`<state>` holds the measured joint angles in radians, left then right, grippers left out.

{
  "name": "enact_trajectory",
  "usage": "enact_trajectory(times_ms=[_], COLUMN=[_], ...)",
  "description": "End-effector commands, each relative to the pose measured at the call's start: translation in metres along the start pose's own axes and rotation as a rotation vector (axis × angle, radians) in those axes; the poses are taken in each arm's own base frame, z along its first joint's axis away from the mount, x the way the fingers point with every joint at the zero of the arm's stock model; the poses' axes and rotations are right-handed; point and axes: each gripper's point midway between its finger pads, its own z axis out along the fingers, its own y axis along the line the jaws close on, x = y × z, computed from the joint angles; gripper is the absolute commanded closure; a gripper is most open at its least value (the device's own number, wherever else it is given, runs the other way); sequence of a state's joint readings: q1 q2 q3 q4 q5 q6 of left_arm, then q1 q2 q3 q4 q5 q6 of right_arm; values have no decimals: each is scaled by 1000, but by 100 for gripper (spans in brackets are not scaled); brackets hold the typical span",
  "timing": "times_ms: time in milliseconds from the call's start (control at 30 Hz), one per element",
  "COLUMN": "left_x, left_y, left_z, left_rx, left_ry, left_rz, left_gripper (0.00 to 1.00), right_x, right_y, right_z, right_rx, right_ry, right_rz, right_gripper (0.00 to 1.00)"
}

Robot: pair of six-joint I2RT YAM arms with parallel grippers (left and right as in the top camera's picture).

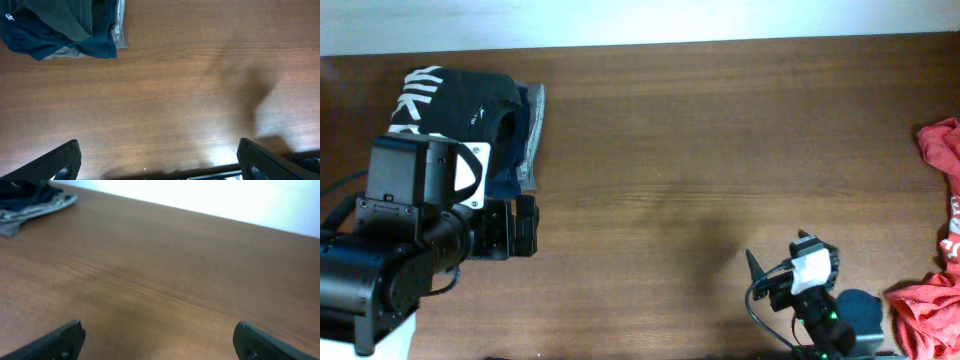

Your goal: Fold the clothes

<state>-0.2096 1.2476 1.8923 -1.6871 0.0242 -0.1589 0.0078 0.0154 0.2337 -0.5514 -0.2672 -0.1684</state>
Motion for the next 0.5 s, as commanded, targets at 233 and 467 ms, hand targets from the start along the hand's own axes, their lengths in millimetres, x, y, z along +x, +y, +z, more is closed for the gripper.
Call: enact_trajectory(times_ms=[233, 467], left_x=[0, 0], left_y=[1, 1], left_z=[-1, -1], left_rx=[-10, -11], left_ry=[-5, -5], left_rz=[-9, -8], left_gripper=[1, 1], right_x=[15, 16], right_y=[7, 7], right_z=[16, 16], right_rx=[-51, -50], right_ry=[-27, -25], right_rz=[-10, -9], right_gripper=[1, 1])
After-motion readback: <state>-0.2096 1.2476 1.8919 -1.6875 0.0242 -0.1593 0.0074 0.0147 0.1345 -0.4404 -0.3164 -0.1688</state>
